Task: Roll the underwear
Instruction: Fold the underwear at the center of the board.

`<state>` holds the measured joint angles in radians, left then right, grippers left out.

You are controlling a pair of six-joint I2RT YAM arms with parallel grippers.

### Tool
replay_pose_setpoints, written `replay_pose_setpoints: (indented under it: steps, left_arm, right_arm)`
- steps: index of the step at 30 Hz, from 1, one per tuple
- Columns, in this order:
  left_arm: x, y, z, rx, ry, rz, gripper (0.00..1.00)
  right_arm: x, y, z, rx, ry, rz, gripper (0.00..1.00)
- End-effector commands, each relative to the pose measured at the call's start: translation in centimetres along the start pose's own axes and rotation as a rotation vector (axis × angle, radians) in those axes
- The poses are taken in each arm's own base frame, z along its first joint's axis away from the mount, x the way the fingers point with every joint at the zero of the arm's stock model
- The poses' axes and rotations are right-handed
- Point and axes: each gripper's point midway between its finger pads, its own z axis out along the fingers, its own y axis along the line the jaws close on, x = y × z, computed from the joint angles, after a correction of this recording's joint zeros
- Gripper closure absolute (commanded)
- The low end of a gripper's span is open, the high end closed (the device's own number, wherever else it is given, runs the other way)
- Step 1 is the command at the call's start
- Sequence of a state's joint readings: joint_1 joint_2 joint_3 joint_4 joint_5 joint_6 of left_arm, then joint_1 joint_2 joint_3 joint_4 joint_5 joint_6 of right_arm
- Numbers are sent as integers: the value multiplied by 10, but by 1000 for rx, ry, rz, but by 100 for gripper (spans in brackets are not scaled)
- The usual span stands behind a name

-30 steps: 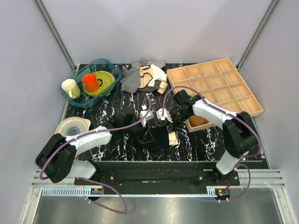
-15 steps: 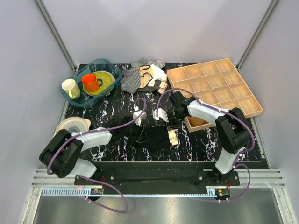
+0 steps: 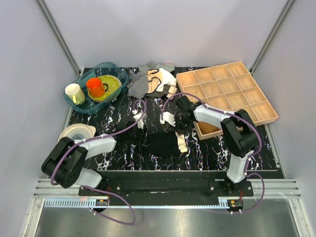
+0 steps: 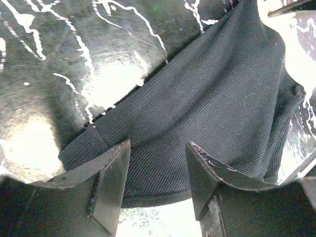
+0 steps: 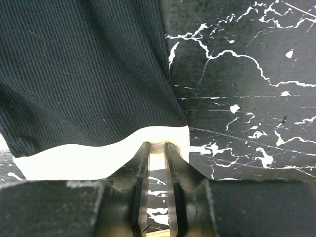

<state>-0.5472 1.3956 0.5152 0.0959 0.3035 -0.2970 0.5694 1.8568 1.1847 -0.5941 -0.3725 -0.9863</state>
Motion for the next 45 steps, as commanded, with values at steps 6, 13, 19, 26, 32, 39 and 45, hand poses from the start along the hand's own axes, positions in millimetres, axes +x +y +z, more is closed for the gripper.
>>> replay_pose_setpoints:
  steps: [6,13,19,26,32,39,45]
  left_arm:
    - [-4,51,-7,-268,-42,-188,49]
    - [-51,29,-18,-146,-160,-124,41]
    - [-96,6,-57,-98,-324,25,33]
    - [-123,1,-104,-139,-493,93,1]
    - [-119,-46,-122,73,-575,364,1]
    - [-115,-78,-157,113,-807,617,1]
    - [-107,-92,-159,150,-817,678,2]
  right_arm:
    - [13,-42,-6,146,81,85,78]
    - [-8,-46,-21,108,-10,140,76]
    - [-47,-4,-57,-48,-189,34,59]
    - [-55,49,-71,-202,-281,-156,39]
    - [-38,85,-39,-215,-232,-381,26]
    - [-32,70,-16,-116,-180,-398,26]
    - [-21,73,-2,-106,-124,-398,30]
